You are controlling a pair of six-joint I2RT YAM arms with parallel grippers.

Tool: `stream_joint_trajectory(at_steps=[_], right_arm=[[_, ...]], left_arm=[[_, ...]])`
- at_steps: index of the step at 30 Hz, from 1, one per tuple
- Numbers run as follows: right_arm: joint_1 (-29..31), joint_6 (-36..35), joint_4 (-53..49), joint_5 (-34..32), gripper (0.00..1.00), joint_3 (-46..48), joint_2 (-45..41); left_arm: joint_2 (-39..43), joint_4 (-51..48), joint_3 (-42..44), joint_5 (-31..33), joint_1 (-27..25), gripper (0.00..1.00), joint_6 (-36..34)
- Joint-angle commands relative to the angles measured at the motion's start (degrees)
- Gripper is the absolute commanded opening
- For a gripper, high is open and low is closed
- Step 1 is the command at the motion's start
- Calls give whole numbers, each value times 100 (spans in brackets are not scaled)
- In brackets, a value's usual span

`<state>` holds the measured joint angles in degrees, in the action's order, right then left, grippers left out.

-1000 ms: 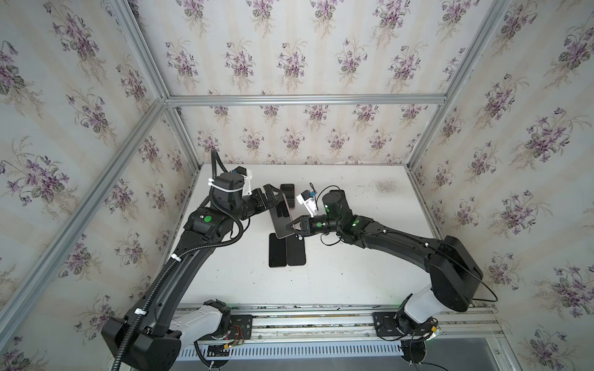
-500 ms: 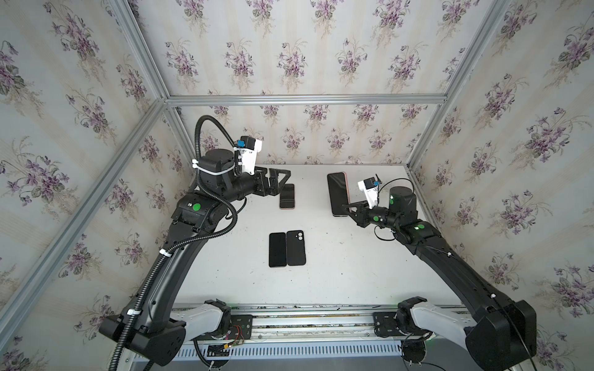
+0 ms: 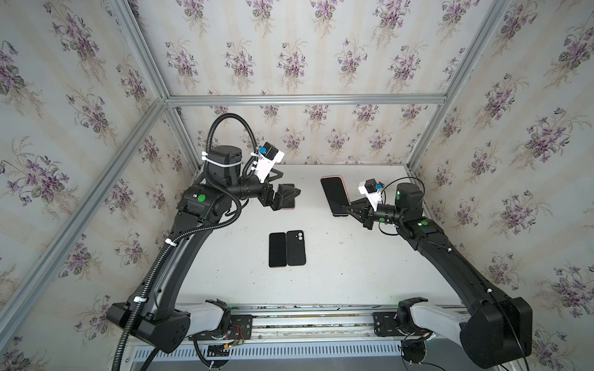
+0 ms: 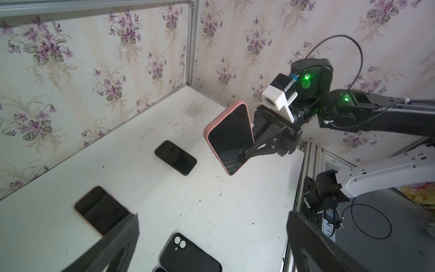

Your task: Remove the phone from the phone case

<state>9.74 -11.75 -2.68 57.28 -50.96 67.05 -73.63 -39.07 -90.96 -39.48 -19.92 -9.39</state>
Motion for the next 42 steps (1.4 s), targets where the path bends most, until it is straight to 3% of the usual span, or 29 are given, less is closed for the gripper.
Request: stream_joint_trajectory(at_steps=[1,10,31,33,40,42], right_arm=[[2,-412,492,686,0,-116,89],[217,-1009,250,1032,0,-68,185],[1081,-1547,-465,1163,0,-154,494],[1089,-1605,-555,1172,0,-170,502],[1096,-1654,-662,1200,0,-192,529],[1099,-1668,-673,1199,0,-203,538]], left_arm=[[121,-139,203,-433,-27,100,-834],[266,-277,598,-737,-56,100,-1458],[-275,-278,541,-1096,-462,99,-1907],[-309,-278,557,-1152,-484,94,-1935],[-383,-318,615,-1197,-497,57,-2049],[-413,-324,631,-1201,-504,56,-2059]])
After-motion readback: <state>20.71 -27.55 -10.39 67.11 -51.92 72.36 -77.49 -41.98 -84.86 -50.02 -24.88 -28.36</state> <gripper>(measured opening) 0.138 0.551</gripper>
